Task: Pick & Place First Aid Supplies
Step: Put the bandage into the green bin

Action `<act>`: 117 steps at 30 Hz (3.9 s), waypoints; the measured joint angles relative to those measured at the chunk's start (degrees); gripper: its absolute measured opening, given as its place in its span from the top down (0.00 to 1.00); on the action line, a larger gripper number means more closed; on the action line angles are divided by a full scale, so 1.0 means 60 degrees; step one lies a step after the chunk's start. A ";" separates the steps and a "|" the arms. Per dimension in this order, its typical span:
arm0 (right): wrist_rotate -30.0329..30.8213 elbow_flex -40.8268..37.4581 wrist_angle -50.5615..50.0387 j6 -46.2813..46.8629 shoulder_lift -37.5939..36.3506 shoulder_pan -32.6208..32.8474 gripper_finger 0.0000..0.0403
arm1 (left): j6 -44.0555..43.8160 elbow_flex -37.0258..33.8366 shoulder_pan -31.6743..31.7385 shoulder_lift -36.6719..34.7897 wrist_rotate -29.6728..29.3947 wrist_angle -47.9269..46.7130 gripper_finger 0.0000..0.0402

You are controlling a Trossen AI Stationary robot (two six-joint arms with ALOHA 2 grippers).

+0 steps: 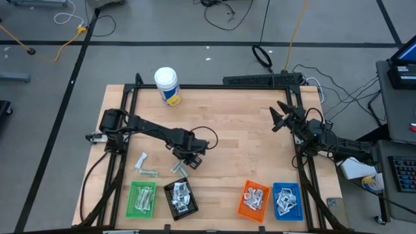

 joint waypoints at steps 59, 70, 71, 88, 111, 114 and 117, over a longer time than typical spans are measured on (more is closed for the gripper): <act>-0.0003 0.0001 -0.0007 0.0000 0.0004 0.0000 0.34 | -0.1642 -0.0591 0.0147 -0.1482 -0.0996 -0.1260 0.99; -0.0001 -0.0002 0.0001 0.0000 0.0004 0.0002 0.34 | -0.2378 -0.0587 0.0463 -0.2787 -0.1116 -0.3274 0.99; 0.0000 -0.0001 0.0001 0.0000 0.0004 0.0001 0.34 | -0.2470 -0.0587 0.0434 -0.2828 -0.1084 -0.3375 1.00; -0.0001 -0.0002 -0.0003 0.0000 0.0004 0.0000 0.34 | -0.7067 -0.0587 -0.3706 -0.3177 0.0735 -0.3393 1.00; 0.0000 -0.0002 -0.0003 0.0000 0.0004 0.0003 0.34 | -0.9823 -0.0587 -0.6888 -0.1713 0.1224 -0.2486 1.00; 0.0000 -0.0002 -0.0003 0.0000 0.0004 0.0000 0.34 | -0.9626 -0.0584 -0.6896 -0.1436 0.1233 -0.2477 1.00; -0.0001 -0.0002 -0.0005 0.0000 0.0004 0.0000 0.34 | -0.9539 -0.0587 -0.6859 -0.1381 0.1230 -0.2580 0.96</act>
